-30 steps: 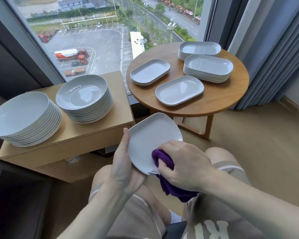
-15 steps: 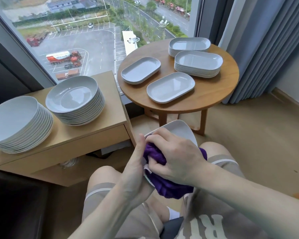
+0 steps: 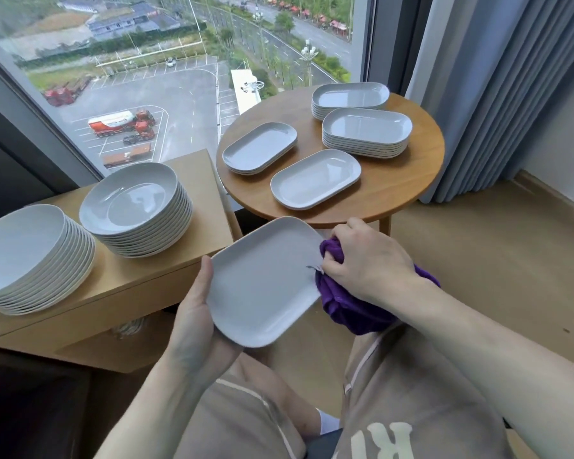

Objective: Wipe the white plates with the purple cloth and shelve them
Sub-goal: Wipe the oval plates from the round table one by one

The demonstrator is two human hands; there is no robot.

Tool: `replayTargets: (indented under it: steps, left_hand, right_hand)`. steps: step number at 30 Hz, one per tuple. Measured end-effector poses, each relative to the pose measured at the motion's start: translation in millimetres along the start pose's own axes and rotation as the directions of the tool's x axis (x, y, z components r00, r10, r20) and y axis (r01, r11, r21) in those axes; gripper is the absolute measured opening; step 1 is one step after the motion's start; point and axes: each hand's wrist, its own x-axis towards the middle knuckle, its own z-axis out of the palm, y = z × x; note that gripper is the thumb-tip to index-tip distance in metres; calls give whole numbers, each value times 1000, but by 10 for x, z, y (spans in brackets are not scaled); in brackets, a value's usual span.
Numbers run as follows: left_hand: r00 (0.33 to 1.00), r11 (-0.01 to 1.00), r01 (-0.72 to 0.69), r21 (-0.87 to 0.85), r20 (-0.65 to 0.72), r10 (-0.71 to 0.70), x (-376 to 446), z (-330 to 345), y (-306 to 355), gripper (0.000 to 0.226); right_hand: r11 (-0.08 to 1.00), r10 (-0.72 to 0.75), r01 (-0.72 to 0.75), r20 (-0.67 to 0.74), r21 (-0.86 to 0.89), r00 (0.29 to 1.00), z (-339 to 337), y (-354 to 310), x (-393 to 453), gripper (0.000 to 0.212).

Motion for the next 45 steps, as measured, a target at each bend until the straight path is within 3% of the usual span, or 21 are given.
replayTargets:
  steps: [9,13,17,27,31,33,36,38,42,45]
  left_hand:
    - [990,992,-77,96,-110,87,408,177,-45,59]
    - [973,975,-120,187,-174,153,884,384,47,56]
    - [957,952,-124,279,-220,190,1410,590,202,50]
    - [925,911,-91,403,-303,227,2167,1006,324,33]
    - [889,834,-132,535,-308,338,2351,1079,424,34]
    - [874,777,-154,610,-283,395,2461,1000,443,45]
    - [864,703,-174,689,-236,445,2450,961,378,20]
    - [859,674,-198,712,-205,470,2453,950,340,17]
    - [853,592,-165,789,-187,487,2508,858,316,43]
    - [849,549,-129,826,-194,491,2574,774,329,43]
  right_hand:
    - [965,107,-75,-116,250,988,-136,181,147,22]
    - [906,166,-51,-242,421,956,-267,390,265,18]
    - [813,295,-88,-276,576,915,-265,596,352,7]
    - [729,386,-90,-299,679,873,-199,740,452,7]
    - [707,399,-104,-273,699,875,-189,764,473,7]
    - [698,408,-108,-270,708,872,-180,766,488,9]
    - [662,421,-107,-250,742,872,-189,741,504,4]
    - [654,417,-105,-240,749,877,-194,720,495,2]
    - [643,399,-103,-217,759,891,-210,682,484,2]
    - [649,380,-81,-231,756,896,-223,661,474,6]
